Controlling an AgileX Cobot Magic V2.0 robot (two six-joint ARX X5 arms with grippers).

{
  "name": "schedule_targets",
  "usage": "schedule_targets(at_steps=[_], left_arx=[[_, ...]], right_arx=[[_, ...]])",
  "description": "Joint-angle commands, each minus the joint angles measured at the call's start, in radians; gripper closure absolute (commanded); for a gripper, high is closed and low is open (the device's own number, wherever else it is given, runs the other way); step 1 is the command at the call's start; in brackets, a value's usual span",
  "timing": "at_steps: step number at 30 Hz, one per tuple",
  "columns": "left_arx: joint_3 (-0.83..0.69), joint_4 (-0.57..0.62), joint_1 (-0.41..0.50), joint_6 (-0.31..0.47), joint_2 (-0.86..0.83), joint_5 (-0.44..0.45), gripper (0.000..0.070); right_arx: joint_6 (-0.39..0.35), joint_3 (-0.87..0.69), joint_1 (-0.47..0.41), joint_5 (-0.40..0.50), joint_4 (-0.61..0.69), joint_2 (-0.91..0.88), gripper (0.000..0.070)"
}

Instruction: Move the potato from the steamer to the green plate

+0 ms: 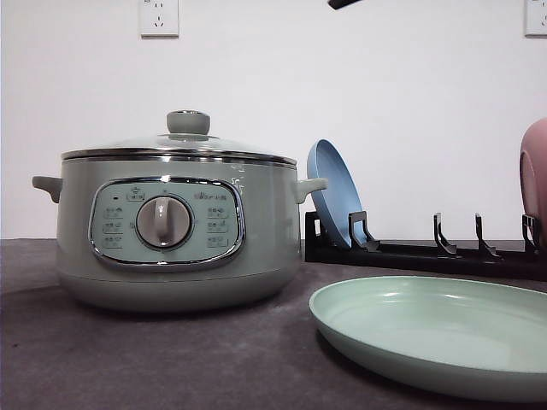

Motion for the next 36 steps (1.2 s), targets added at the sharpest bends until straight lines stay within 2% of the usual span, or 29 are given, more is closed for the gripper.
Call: schedule_targets(at_steps=[1,10,19,23,36], left_arx=[[0.026,0.009,-0.003,0.008,0.005,0.005,0.0105],[0.026,0.010,-0.003,0.005,0.005,0.005,0.0105],[0.066,0.061,-0.008,-0.052,0.056,0.004,0.0109],[0.168,0.050,-0.033,-0.052,0.160,-0.015,0.0109],[0.556,-0.023,-0.219,-0.023,0.588,-0.224,0.0110]], right_arx=[[-0.011,0.015,0.002,-0.010,0.005,0.012,0.0342],[-0.016,0.015,-0.004,-0.009,-0.001,0.012,0.0342],[-0.016,0.015,-0.004,-0.009,-0.004,0.012,0.0342],[-0.022,0.015,-0.004,-0.009,-0.005,0.012,0.0342],[-0.031,0.015,-0.004,-0.008,-0.030,0.012,0.0342]])
